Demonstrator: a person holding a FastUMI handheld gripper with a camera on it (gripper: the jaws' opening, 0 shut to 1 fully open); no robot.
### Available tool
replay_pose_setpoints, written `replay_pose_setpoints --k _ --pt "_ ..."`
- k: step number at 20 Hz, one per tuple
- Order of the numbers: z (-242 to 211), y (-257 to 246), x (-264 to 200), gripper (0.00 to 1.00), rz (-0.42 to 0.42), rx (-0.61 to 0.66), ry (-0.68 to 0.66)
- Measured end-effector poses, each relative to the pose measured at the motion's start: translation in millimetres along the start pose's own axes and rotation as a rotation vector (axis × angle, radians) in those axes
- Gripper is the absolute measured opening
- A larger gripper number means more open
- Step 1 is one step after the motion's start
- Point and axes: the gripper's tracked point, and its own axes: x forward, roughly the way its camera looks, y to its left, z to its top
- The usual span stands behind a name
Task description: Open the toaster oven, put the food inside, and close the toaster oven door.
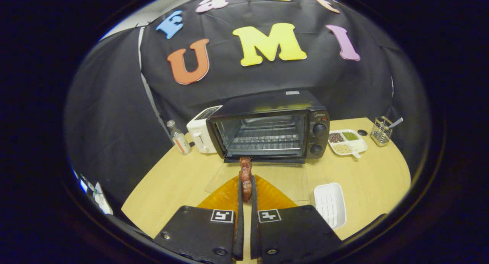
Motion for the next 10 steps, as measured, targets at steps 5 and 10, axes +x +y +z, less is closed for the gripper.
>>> replay_pose_setpoints --k 5,10 --pt "10.4 -11.9 65.6 0.10 0.043 0.333 -0.027" --pt "34.7 -16.5 116.2 0.10 0.126 0.682 -0.084"
